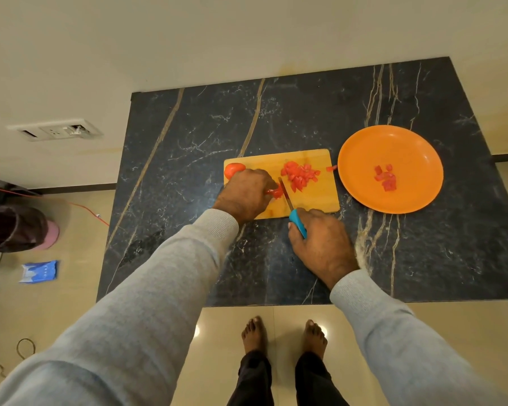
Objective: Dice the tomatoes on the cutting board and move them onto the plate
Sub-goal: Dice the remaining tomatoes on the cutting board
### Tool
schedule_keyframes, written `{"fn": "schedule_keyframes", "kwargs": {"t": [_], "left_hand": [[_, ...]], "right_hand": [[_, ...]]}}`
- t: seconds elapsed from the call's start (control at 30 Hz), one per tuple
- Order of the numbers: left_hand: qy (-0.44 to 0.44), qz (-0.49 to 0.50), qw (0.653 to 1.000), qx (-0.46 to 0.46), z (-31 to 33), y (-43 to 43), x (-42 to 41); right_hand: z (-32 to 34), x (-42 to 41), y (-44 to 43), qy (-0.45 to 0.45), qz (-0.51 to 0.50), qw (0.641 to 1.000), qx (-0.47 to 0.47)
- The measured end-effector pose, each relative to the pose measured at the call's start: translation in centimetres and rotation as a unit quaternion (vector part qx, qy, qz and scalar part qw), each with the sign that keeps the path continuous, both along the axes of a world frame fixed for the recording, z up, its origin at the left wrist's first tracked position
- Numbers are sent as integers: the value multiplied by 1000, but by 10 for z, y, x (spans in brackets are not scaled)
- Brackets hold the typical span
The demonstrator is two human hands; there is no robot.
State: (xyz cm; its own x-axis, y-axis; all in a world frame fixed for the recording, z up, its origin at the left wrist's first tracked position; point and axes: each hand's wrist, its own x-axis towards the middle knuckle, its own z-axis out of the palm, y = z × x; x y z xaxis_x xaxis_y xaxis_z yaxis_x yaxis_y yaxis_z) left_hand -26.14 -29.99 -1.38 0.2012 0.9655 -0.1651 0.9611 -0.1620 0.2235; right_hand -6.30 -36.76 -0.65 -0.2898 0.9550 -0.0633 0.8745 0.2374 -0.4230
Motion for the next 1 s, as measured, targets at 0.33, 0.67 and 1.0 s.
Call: {"fn": "schedule_keyframes", "kwargs": {"t": [0.33,0.67,1.0], "left_hand": [[3,-57,998,27,1,0,-3],[19,-61,998,26,-3,0,-4],[-23,-44,999,22,-6,-7,-10]], "right_hand": [[7,-40,30,-63,-5,998,-10],[2,-22,-19,-89,7,994,-67],[9,-24,-18,-24,-25,999,-27]]}}
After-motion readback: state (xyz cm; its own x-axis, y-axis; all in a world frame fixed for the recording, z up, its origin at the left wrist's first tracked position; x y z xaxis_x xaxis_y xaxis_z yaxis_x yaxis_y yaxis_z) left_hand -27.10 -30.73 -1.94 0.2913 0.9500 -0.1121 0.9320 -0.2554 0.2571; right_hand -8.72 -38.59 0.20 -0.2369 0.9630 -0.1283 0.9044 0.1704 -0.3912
